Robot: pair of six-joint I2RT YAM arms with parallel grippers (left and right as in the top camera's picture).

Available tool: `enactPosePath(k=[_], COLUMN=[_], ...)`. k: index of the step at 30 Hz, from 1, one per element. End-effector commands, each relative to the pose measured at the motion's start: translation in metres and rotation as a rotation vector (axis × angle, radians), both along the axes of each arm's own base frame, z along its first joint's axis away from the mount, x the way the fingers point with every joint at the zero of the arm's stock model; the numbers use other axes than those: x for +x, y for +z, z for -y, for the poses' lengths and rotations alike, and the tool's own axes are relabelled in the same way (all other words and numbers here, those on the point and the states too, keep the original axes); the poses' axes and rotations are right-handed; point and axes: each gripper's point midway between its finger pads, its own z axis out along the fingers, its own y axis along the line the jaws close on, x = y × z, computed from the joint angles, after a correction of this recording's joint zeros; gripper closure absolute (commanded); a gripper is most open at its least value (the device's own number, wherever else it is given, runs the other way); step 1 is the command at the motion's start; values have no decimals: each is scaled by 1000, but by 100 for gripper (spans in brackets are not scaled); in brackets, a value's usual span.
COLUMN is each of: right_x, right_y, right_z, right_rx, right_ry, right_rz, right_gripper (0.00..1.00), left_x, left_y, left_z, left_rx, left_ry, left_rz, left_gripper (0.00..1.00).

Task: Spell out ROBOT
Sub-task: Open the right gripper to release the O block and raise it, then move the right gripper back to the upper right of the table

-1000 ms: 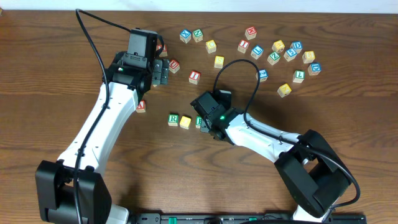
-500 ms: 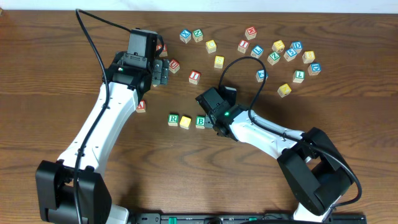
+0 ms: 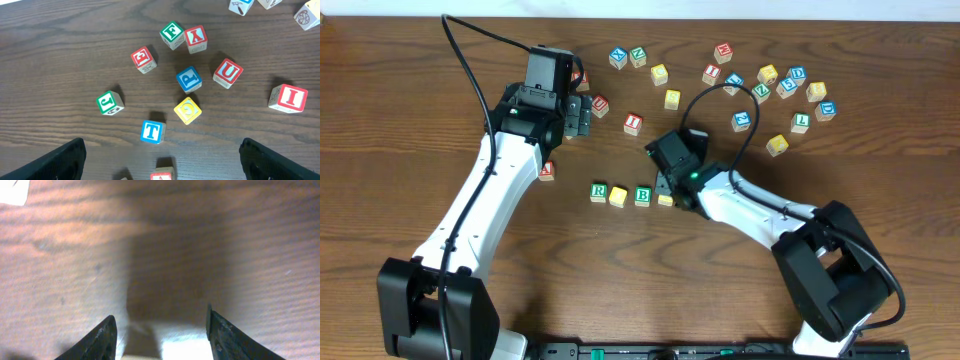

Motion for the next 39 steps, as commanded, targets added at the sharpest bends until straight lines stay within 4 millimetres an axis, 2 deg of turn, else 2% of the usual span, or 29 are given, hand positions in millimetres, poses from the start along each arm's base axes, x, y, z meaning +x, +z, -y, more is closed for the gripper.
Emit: enactPosePath(k=[1, 11, 20, 25, 30, 34, 39], right_x=[14, 33, 37, 51, 69, 76, 79], right_y=[10, 13, 17, 37, 65, 82, 91], right_z=[14, 39, 36, 33, 33, 31, 30], right_rx=[-12, -46, -97, -139, -186, -206, -225], right_ry=[-7, 4, 104, 154, 156, 167, 200], right_rz=[43, 69, 85, 128, 183, 196, 204], right_gripper=[48, 51, 49, 48, 44, 46, 47], left_x=[2, 2, 2, 2, 2, 2, 2], left_y=[18, 18, 18, 18, 18, 18, 18], left_z=[-4, -4, -4, -4, -4, -4, -4], left_rx=[4, 4, 4, 4, 4, 4, 4], left_ry=[9, 9, 9, 9, 9, 9, 9], left_rz=[40, 40, 40, 40, 40, 40, 40], left_gripper=[4, 4, 4, 4, 4, 4, 4])
